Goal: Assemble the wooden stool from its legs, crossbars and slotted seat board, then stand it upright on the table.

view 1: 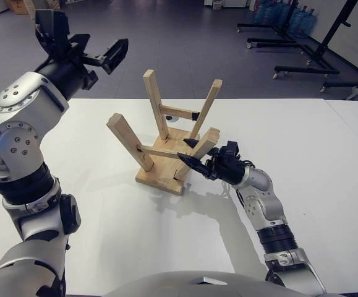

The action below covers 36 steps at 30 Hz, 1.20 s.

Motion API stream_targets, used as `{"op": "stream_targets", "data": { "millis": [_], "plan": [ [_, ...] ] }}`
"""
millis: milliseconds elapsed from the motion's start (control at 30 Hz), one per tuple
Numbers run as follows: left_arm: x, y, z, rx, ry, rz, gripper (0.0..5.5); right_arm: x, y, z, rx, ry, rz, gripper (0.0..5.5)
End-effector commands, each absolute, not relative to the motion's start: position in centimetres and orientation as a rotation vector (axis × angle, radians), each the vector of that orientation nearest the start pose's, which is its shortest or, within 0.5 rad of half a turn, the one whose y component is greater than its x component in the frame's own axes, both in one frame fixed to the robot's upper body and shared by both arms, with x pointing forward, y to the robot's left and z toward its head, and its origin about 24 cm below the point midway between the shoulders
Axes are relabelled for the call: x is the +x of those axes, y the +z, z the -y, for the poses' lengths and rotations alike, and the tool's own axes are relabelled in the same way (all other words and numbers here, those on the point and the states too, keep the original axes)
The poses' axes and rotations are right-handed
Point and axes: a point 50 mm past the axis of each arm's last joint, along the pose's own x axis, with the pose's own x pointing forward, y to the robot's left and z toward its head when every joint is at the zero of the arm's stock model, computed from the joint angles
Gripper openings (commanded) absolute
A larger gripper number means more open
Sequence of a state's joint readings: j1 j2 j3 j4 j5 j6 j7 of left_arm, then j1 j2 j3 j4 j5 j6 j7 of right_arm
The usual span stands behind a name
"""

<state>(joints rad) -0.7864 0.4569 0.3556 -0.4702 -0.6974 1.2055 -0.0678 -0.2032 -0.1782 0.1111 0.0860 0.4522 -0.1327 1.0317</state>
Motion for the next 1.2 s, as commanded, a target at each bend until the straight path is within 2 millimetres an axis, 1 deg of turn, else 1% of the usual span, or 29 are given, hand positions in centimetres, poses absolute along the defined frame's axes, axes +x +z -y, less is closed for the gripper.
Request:
{"op": "stream_targets", "data": {
  "millis": [33, 167, 267, 300, 333, 433, 467, 600, 633, 767, 933, 1200],
  "plan": [
    [27.7, 28.6, -15.5, -0.034, -0.396, 0.092, 4.32, 26.5, 9.6, 10.4, 0.118, 1.152, 0.349, 2.06],
    [27.2, 28.3, -13.6, -0.042, -0.418, 0.076, 3.71, 26.8, 9.4, 10.0, 0.11, 1.137, 0.34, 2.06],
    [26.8, 26.7, -12.8, -0.062, -0.428, 0.015, 3.22, 26.9, 9.3, 9.9, 0.109, 1.125, 0.336, 2.06],
    [26.7, 26.0, -12.7, -0.069, -0.426, -0.011, 3.15, 27.0, 9.3, 10.0, 0.11, 1.118, 0.337, 2.06],
    [26.5, 25.3, -12.8, -0.076, -0.422, -0.036, 2.91, 27.0, 9.3, 10.0, 0.11, 1.113, 0.338, 2.06],
    [26.0, 23.5, -13.0, -0.086, -0.417, -0.097, 2.47, 27.1, 9.3, 10.2, 0.11, 1.106, 0.341, 2.06],
    [25.8, 22.7, -13.1, -0.09, -0.416, -0.122, 2.24, 27.1, 9.4, 10.2, 0.111, 1.106, 0.342, 2.06],
    [25.5, 20.8, -12.9, -0.12, -0.419, -0.175, 1.68, 27.2, 9.5, 10.2, 0.113, 1.111, 0.347, 2.06],
    [25.5, 20.5, -12.8, -0.129, -0.42, -0.182, 1.46, 27.2, 9.6, 10.1, 0.113, 1.114, 0.347, 2.06],
    [25.5, 19.2, -12.4, -0.144, -0.421, -0.211, 0.88, 27.3, 9.8, 10.0, 0.112, 1.12, 0.351, 2.06],
    [25.3, 18.7, -12.2, -0.138, -0.421, -0.219, 0.1, 27.0, 9.8, 10.0, 0.112, 1.131, 0.353, 2.06],
    [25.4, 18.4, -11.9, -0.14, -0.417, -0.225, 0.04, 26.5, 9.6, 9.6, 0.097, 1.151, 0.357, 2.06]
  ]
}}
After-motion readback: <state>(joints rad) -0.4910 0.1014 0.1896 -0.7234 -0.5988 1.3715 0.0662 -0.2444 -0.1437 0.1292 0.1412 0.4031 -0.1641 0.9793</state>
